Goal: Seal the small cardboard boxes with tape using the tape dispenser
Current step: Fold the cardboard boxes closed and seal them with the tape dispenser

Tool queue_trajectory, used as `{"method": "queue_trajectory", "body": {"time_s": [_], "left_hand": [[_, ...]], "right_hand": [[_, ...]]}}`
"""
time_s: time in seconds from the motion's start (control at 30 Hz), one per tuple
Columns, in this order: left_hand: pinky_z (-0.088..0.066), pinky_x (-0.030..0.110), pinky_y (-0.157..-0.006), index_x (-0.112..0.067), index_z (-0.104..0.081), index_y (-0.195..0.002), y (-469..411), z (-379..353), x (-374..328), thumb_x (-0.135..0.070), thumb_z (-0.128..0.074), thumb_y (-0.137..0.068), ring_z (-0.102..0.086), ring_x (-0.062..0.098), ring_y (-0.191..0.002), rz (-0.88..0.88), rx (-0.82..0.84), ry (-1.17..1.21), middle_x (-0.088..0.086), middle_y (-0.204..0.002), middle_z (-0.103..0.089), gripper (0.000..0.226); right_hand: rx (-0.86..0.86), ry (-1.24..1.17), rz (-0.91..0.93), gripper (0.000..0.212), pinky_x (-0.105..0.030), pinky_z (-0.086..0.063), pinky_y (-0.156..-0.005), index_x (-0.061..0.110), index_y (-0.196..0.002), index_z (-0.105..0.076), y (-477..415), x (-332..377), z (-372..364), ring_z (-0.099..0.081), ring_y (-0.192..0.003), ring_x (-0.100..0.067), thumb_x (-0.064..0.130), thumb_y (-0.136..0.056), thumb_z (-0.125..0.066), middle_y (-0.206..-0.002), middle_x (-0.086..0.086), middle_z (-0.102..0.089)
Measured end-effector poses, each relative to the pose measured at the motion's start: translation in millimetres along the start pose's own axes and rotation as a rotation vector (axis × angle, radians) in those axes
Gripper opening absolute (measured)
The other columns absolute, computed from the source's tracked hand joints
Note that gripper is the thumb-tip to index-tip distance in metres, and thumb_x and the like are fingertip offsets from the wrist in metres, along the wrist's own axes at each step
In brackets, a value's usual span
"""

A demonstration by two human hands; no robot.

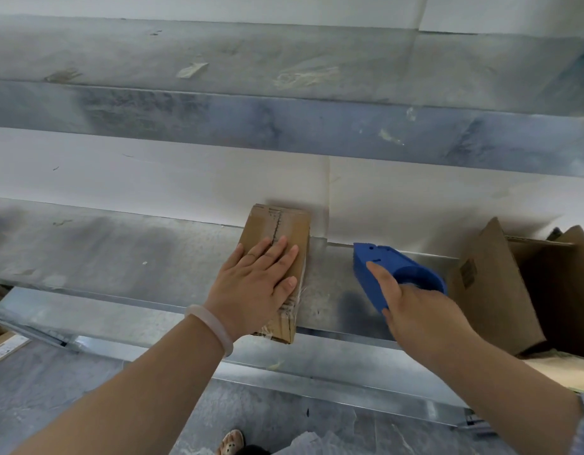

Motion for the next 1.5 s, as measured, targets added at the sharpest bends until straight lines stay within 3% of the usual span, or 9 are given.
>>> {"method": "queue_trajectory", "body": {"time_s": [0.33,0.47,0.67,0.73,0.83,0.97,1.17,1.37,1.5], "left_hand": [[0.007,0.036,-0.119,-0.043,0.002,-0.151,-1.3,1.2,0.7,-0.065,0.005,-0.086,0.009,0.004,-0.147,0.035,0.019,0.042,-0.021,-0.159,0.008,0.068],[0.007,0.036,-0.12,-0.042,-0.002,-0.151,-1.3,3.2,-1.8,-0.056,-0.016,-0.099,0.009,0.003,-0.147,0.083,0.027,0.079,-0.021,-0.158,0.007,0.056],[0.004,0.031,-0.12,-0.04,-0.02,-0.15,-0.4,9.5,0.4,-0.043,-0.023,-0.103,0.0,-0.001,-0.146,0.109,-0.024,0.257,-0.022,-0.158,-0.009,0.048],[-0.005,0.025,-0.118,-0.036,-0.038,-0.145,1.2,15.4,3.0,-0.03,-0.033,-0.103,-0.017,0.001,-0.144,0.123,-0.112,0.435,-0.02,-0.152,-0.029,0.042],[-0.037,0.015,-0.097,-0.034,-0.063,-0.122,11.7,25.7,13.1,-0.013,-0.044,-0.099,-0.052,0.004,-0.118,0.312,-0.33,0.889,-0.017,-0.125,-0.058,0.036],[-0.051,0.015,-0.085,-0.024,-0.072,-0.105,29.0,31.4,21.7,-0.001,-0.047,-0.092,-0.061,0.0,-0.098,0.529,-0.644,1.131,-0.015,-0.106,-0.069,0.036],[-0.052,0.015,-0.07,-0.014,-0.072,-0.098,29.0,19.8,24.0,0.003,-0.045,-0.093,-0.064,0.003,-0.086,0.57,-0.667,1.381,-0.013,-0.089,-0.071,0.033],[-0.05,0.032,-0.087,-0.015,-0.073,-0.088,23.2,12.4,42.4,0.008,-0.044,-0.091,-0.063,0.018,-0.099,0.437,-0.539,1.645,0.003,-0.096,-0.07,0.038],[-0.045,0.013,-0.088,-0.027,-0.07,-0.098,26.3,17.1,51.2,-0.017,-0.054,-0.095,-0.059,-0.003,-0.103,0.122,-0.427,1.128,-0.012,-0.105,-0.068,0.02]], "right_hand": [[0.072,0.214,0.124,0.083,-0.046,-0.022,-0.113,0.031,-0.147,0.027,6.8,-5.2,-68.8,-0.037,-0.13,-0.035,0.017,-0.096,-0.036,-0.147,-0.019,-0.033],[0.044,0.081,0.043,0.087,-0.054,-0.033,-0.107,0.029,-0.151,-0.02,8.4,5.0,-96.8,-0.055,-0.116,-0.045,0.04,-0.079,-0.068,-0.129,-0.031,-0.054],[0.075,0.006,-0.01,0.056,-0.052,-0.03,-0.109,0.031,-0.147,-0.037,12.2,15.5,-101.8,-0.048,-0.129,-0.043,0.053,-0.098,-0.021,-0.145,-0.026,-0.042],[0.074,-0.099,-0.027,0.057,-0.044,-0.022,-0.116,0.03,-0.154,-0.016,17.7,17.8,-91.5,-0.028,-0.143,-0.033,0.042,-0.101,-0.034,-0.158,-0.015,-0.022],[-0.183,-0.326,-0.007,0.051,-0.03,-0.041,-0.104,0.024,-0.144,-0.042,29.7,27.4,-64.7,-0.052,-0.126,-0.016,0.027,-0.095,-0.054,-0.14,0.001,-0.051],[-0.181,-0.955,0.018,0.054,-0.001,-0.009,-0.105,0.039,-0.151,-0.015,23.1,64.7,-19.6,-0.015,-0.135,0.017,0.037,-0.102,-0.037,-0.143,0.034,-0.019],[-0.155,-1.491,-0.007,0.056,-0.003,0.001,-0.109,0.049,-0.145,0.002,-29.6,133.5,-2.3,0.006,-0.137,0.021,0.049,-0.097,-0.027,-0.153,0.034,0.004],[-0.029,-1.764,-0.185,0.053,-0.027,-0.016,-0.118,0.064,-0.141,-0.012,-35.1,126.9,-13.1,-0.03,-0.132,0.013,0.059,-0.091,-0.029,-0.148,0.032,-0.027],[-0.048,-1.616,-0.069,0.054,-0.026,-0.019,-0.119,0.06,-0.141,-0.009,-35.7,118.3,-11.1,-0.025,-0.129,0.023,0.057,-0.093,-0.033,-0.142,0.046,-0.025]]}}
Point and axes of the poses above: each hand's wrist, its own y-axis away from the middle knuckle, its own z-axis out of the back of the hand, x = y × z, the point moved 4 cm from there along -y, towards the middle knuckle
